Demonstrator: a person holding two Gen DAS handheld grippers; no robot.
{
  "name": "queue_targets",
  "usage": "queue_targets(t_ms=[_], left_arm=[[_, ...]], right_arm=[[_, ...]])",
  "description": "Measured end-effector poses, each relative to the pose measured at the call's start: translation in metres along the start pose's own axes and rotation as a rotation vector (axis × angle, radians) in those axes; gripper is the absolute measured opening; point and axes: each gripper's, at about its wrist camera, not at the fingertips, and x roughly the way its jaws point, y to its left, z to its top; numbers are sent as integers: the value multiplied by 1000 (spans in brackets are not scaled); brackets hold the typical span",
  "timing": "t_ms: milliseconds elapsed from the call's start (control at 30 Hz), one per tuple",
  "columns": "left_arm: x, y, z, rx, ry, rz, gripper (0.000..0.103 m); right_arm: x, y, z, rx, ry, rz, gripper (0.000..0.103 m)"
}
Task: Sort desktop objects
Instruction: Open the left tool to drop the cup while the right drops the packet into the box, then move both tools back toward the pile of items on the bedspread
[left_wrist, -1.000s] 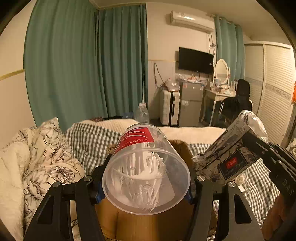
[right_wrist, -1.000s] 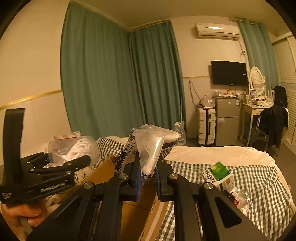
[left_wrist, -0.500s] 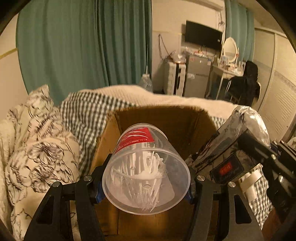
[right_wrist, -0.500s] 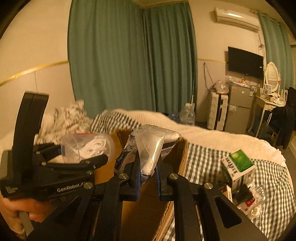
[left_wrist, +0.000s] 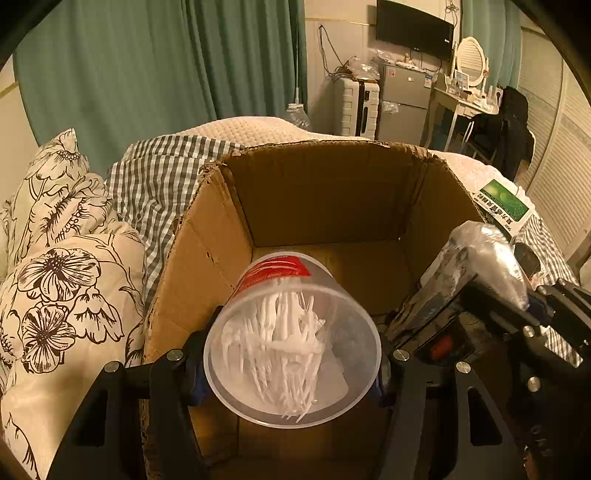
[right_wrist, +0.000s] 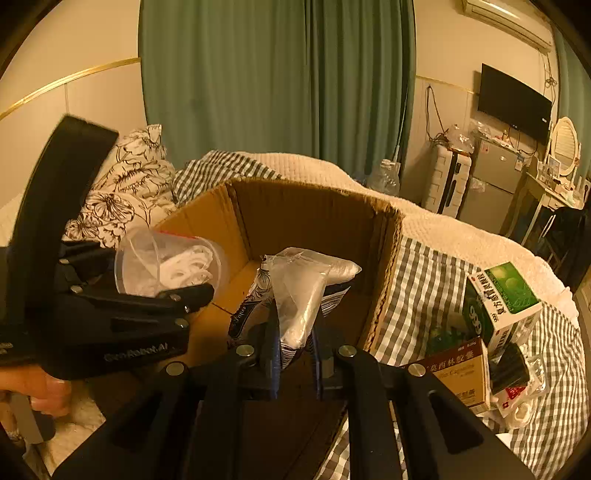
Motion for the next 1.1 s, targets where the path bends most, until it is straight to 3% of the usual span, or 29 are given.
queue_targets(t_ms=[200, 267, 333, 500, 633, 1100], left_arm=[[-6, -6, 0, 9, -19, 13, 65], [-12, -8, 1, 12, -32, 14, 65], [-18, -8, 4, 15, -55, 13, 67], [-43, -13, 9, 21, -132, 8, 73], [-63, -17, 13, 26, -191, 12, 80], [-125, -27, 15, -42, -358, -33, 96]], right_arm=[[-5, -5, -3, 6, -10, 0, 14], [-9, -7, -4, 11, -23, 0, 25], [-16, -7, -4, 24, -51, 5, 46], [-36, -14, 0, 59, -108, -5, 49], [-61, -19, 5, 103, -184, -8, 62], [-168, -42, 14, 218, -395, -64, 77]])
